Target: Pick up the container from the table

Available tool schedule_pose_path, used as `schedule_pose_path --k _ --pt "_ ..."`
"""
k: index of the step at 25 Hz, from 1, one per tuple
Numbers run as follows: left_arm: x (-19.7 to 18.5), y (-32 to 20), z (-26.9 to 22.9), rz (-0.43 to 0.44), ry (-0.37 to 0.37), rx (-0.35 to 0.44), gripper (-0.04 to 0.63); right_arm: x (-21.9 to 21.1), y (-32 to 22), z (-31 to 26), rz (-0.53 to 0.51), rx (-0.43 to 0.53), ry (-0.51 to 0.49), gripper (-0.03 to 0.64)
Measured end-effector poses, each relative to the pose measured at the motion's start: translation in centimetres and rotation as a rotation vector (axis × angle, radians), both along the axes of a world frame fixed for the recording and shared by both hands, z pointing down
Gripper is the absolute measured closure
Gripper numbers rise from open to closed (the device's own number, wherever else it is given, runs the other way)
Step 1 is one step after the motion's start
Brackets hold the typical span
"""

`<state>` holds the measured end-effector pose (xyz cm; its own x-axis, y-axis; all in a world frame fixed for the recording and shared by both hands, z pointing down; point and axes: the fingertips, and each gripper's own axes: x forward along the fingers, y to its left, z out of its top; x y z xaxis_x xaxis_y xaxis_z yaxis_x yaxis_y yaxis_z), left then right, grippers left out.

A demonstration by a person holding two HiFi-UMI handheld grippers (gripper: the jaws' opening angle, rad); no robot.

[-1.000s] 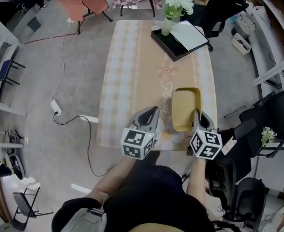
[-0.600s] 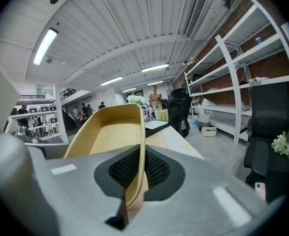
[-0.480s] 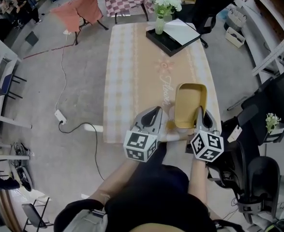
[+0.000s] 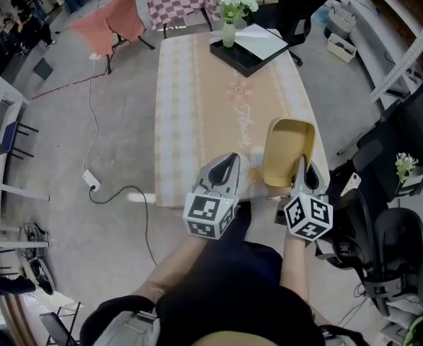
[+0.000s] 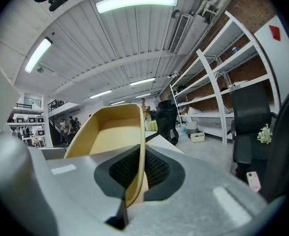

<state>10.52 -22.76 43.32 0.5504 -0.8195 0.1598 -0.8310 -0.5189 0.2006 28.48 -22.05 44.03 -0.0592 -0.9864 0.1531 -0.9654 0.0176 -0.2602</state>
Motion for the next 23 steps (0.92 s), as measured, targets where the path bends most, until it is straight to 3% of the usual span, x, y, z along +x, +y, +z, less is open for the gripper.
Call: schedule_pose_path --k 23 --pt "1.1 3.8 0.6 0.015 -0.016 -0.004 0.584 -0.5 2.8 0.3 -0.01 -0.005 -0.024 0.609"
